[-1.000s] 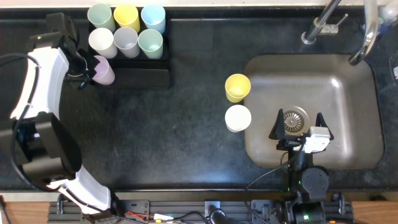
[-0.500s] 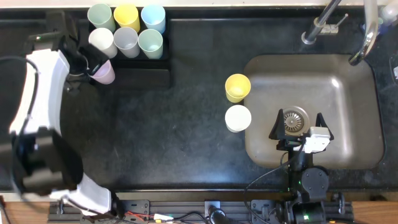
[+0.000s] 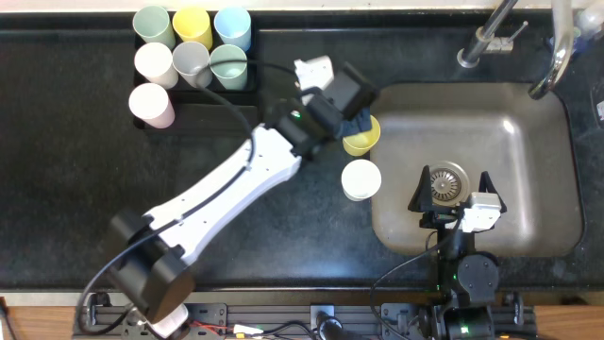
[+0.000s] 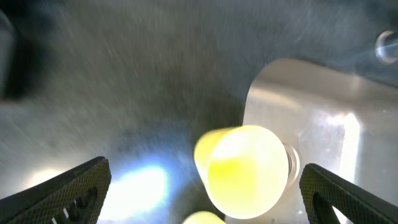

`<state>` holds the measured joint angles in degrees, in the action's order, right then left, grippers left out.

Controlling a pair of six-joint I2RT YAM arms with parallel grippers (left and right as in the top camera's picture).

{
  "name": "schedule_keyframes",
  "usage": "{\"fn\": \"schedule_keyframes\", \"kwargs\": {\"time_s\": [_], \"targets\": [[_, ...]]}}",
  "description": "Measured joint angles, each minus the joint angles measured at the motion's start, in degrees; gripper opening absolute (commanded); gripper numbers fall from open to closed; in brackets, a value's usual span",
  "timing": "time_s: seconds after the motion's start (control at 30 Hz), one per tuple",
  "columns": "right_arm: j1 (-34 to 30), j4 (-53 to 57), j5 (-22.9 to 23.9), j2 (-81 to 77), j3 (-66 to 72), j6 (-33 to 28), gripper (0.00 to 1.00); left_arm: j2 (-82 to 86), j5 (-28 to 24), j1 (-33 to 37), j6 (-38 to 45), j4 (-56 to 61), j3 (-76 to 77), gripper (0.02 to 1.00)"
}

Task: Store Cups

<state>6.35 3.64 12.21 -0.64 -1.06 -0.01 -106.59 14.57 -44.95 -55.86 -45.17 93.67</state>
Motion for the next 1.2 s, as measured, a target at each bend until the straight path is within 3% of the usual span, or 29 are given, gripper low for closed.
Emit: {"fn": "schedule_keyframes", "kwargs": {"time_s": [0.6, 0.9, 0.97, 1.07, 1.1, 1.13, 1.2], "targets": [[0.02, -0.02, 0.0, 0.0, 0.0, 0.0, 0.998, -6.99, -12.5, 1.22, -7.78, -1.11, 0.0, 0.998], [0.0, -0.02, 0.02, 0.0, 0.0, -0.02, 0.998, -7.93, -14.43, 2.29, -8.55, -1.55, 0.0, 0.989], [0.0, 0.0, 0.0, 0.0, 0.0, 0.0, 0.998, -7.96, -14.6, 2.38, -8.57, -1.6, 0.0, 0.915], [0.0, -0.02, 0.0, 0.0, 0.0, -0.02, 0.996, -7.98, -14.82, 2.4, -8.87, -1.7, 0.0, 0.669], [0.0, -0.04, 0.0, 0.0, 0.0, -0.02, 0.996, -8.04, -14.86, 2.43, -9.09, -1.77, 0.0, 0.31], [0.0, -0.02, 0.0, 0.0, 0.0, 0.0, 0.998, -8.11, -14.93, 2.4, -9.57, -1.81, 0.0, 0.036], [0.02, -0.02, 0.02, 0.0, 0.0, 0.0, 0.998, -8.55, -15.04, 2.4, -10.25, -1.84, 0.0, 0.036]]}}
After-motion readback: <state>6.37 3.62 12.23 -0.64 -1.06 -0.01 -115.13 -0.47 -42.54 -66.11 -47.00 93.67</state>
